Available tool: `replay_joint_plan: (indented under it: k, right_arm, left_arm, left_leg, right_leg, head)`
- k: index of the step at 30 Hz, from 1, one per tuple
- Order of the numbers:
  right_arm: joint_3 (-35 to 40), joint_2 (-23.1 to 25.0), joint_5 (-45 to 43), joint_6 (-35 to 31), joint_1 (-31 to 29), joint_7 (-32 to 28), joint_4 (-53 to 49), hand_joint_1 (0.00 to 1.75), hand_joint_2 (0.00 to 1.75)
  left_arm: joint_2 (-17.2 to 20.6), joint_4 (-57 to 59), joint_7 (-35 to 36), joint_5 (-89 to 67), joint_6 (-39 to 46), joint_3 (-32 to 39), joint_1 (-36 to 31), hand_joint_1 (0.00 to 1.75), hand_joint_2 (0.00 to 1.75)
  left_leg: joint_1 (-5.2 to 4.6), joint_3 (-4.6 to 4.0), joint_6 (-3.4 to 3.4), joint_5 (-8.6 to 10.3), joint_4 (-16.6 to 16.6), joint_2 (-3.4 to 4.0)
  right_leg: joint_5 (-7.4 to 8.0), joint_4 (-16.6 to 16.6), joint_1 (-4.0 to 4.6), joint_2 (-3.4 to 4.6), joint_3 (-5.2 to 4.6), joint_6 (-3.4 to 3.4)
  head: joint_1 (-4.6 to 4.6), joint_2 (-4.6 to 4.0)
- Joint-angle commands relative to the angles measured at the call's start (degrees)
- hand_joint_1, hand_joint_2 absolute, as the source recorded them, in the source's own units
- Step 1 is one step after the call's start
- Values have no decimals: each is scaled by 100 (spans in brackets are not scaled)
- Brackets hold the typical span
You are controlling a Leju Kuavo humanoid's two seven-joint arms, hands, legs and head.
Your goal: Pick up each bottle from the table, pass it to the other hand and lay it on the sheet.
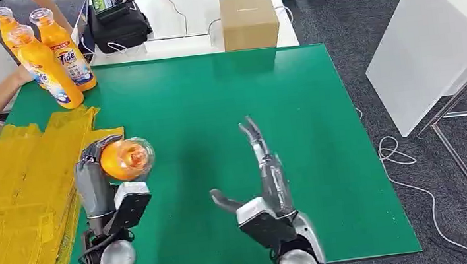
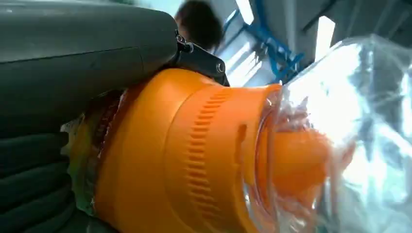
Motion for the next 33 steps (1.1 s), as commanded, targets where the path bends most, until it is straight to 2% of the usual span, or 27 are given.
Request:
replay_joint_plan:
  k: [1,4,6,8,9,11,15,20,23,24,25,27,30,33]
  right_arm:
    - [-1417,-617,-631,385,693,-275,-1625,0,175]
    - [-1540,-608,-665,502,736,-296,-1686,0,175]
    - [-1525,-583,-664,503,734,-297,-1675,0,175]
    - [-1525,-583,-664,503,734,-297,-1675,0,175]
    - [-1537,-533,-635,456,736,-306,-1640,0,175]
    - [-1717,-551,-557,377,812,-311,-1737,0,175]
    - [-1861,-524,-497,370,822,-330,-1733,0,175]
    - [-1802,-547,-402,324,758,-359,-1612,0,175]
    - [-1789,-545,-390,322,740,-354,-1581,0,175]
    - [-1784,-542,-388,320,723,-352,-1552,0,175]
    - [-1772,-550,-379,316,702,-340,-1519,0,175]
    - [-1759,-560,-380,338,670,-287,-1463,0,175]
    - [-1766,-576,-399,380,657,-200,-1391,0,175]
    - [-1773,-596,-408,413,662,-143,-1340,0,175]
  left_arm:
    - [1600,2258,2759,-2631,-598,-701,-1163,175,175]
    - [1561,2621,2781,-2631,-429,-728,-1322,175,175]
    - [1551,2621,2782,-2631,-422,-737,-1327,175,175]
    - [1551,2621,2782,-2631,-422,-737,-1327,175,175]
    - [1709,2636,3195,-2631,-736,-1166,-1402,175,175]
    - [1753,3258,3317,-2631,-1290,-1243,-1697,175,175]
    - [1940,4501,3519,-2631,-1408,-1742,-2257,175,175]
    - [1836,5318,3196,-2581,-1645,-1361,-2519,175,175]
    - [1837,5373,3157,-2551,-1651,-1304,-2522,175,175]
    - [1824,5402,3141,-2512,-1631,-1246,-2518,73,175]
    - [1774,5476,3076,-2376,-1649,-1068,-2527,0,175]
    - [1744,5562,3132,-2350,-1754,-964,-2542,0,175]
    - [1693,5641,3226,-2292,-1829,-797,-2526,0,175]
    - [1688,5663,3322,-2302,-1851,-709,-2482,0,175]
  left_leg:
    - [-2,33,-13,-1,-15,-23]
    - [1,34,-14,-3,-10,-26]
    - [4,24,-11,-5,-6,16]
    - [2,30,-11,-7,-7,6]
    - [4,26,-9,-5,-4,7]
    - [4,27,-11,-7,-5,6]
    - [4,22,-11,-3,-4,1]
    - [6,31,-14,-7,-5,13]
    - [6,34,-14,-11,-4,19]
    - [6,25,-10,-7,-4,19]
    - [3,42,-15,-13,-6,12]
    - [4,34,-11,-6,-6,12]
    - [4,60,-16,-13,-9,13]
    - [4,87,-25,-15,-8,15]
  right_leg:
    - [-10,-10,-3,-27,36,-4]
    - [-12,-7,0,-30,38,-4]
    - [-4,-4,1,-1,18,-6]
    - [-10,-4,4,-16,37,-2]
    - [-7,-3,5,-11,24,-2]
    - [-9,-3,5,-10,26,-3]
    - [-5,-3,5,-11,22,-5]
    - [-6,-5,7,-4,26,-6]
    - [-8,-4,6,1,29,-5]
    - [-4,-3,7,2,20,-3]
    - [-12,-3,3,-6,46,-4]
    - [-3,-4,6,6,47,-4]
    - [-9,-8,5,5,113,-5]
    - [-11,-6,7,7,91,-12]
  head:
    - [0,0]
    - [2,0]
    - [-2,0]
    - [0,0]
    - [0,0]
    - [-2,0]
    - [-2,0]
    - [-2,0]
    - [-2,0]
    - [-2,0]
    - [0,0]
    - [-2,0]
    - [-4,0]
    - [-2,0]
